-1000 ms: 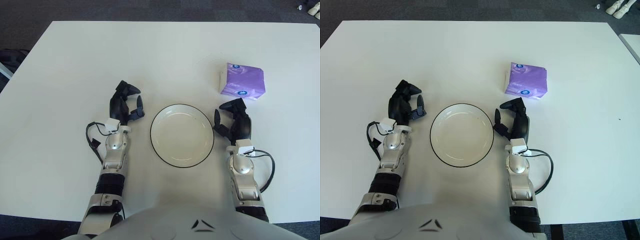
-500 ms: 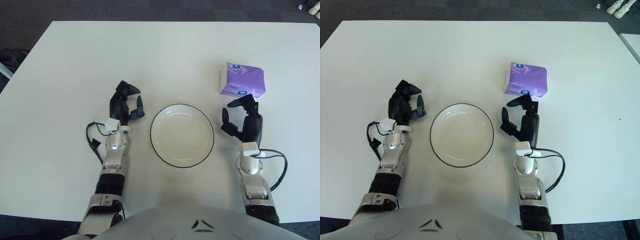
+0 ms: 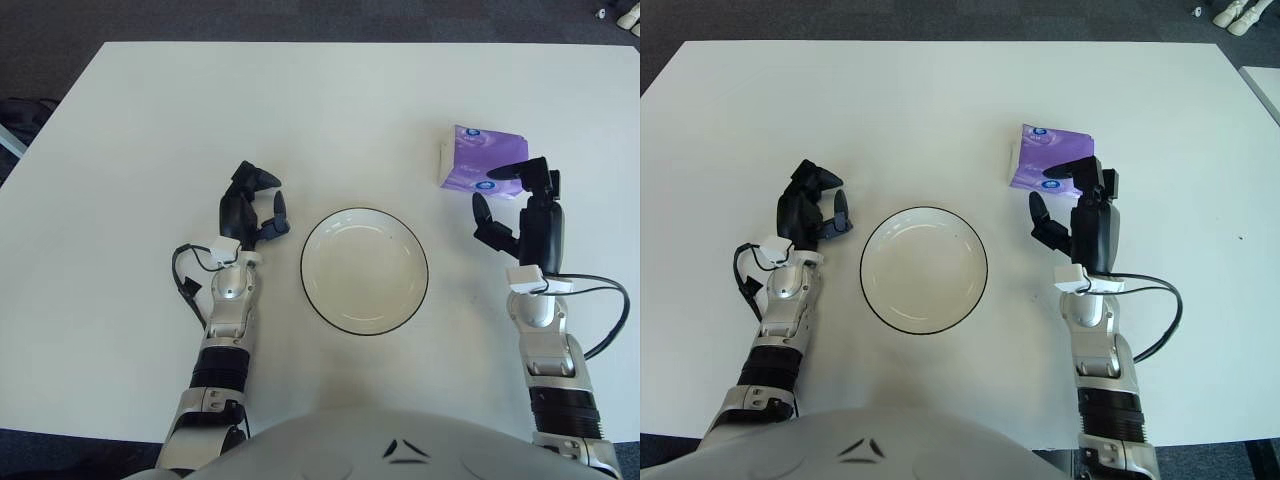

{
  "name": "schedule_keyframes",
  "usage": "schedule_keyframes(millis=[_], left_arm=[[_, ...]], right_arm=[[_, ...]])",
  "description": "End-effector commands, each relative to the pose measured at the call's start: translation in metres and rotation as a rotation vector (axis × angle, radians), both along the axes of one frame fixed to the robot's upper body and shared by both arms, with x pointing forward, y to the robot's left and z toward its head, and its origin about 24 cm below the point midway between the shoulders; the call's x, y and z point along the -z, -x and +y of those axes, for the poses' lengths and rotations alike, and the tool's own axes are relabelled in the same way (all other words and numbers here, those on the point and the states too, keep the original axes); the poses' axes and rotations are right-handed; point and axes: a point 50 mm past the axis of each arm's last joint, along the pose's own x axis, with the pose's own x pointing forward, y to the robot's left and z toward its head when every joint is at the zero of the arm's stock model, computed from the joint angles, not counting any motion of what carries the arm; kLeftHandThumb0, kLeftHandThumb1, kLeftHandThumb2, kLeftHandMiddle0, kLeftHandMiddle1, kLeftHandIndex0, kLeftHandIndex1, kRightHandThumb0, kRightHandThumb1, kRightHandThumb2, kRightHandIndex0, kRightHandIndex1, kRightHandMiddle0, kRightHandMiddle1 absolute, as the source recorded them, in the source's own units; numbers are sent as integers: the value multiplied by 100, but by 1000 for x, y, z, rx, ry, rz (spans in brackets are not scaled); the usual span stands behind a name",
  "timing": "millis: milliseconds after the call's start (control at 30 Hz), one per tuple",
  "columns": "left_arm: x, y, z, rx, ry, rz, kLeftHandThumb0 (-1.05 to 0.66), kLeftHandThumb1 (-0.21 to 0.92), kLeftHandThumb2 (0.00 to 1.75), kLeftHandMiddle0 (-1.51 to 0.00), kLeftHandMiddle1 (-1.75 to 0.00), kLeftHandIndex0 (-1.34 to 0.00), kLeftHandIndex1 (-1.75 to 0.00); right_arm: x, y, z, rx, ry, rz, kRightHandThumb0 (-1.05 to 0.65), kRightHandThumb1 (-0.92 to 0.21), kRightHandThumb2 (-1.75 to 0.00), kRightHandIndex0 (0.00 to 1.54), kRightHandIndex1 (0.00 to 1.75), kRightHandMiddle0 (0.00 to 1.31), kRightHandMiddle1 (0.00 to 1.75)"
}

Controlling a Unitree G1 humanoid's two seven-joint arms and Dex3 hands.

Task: Put the tissue paper into the plate.

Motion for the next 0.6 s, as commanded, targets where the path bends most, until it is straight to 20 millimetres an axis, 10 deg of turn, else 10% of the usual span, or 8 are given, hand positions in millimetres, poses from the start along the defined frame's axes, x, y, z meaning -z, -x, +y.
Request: schedule_keyframes(millis=[0,267,567], left_arm=[[55,30,-1,-16,13,259,-46,36,127,-92,-175,-57,-175],[54,31,-1,-21,17,259,-46,38,125,-93,-175,-56,-175],[54,31,-1,-18,14,254,-46,36,127,-95,-175,-57,-175]], right_arm=[[-15,-8,-9,27,77,-37,-82,-61,-92,0,72,0,100],[-44,-15,-19,66,340,-57,-103,-90,-60,0,7,0,13],[-73,-19,-7,65,416,-20,-105,-88,-52,0,0,0,0]])
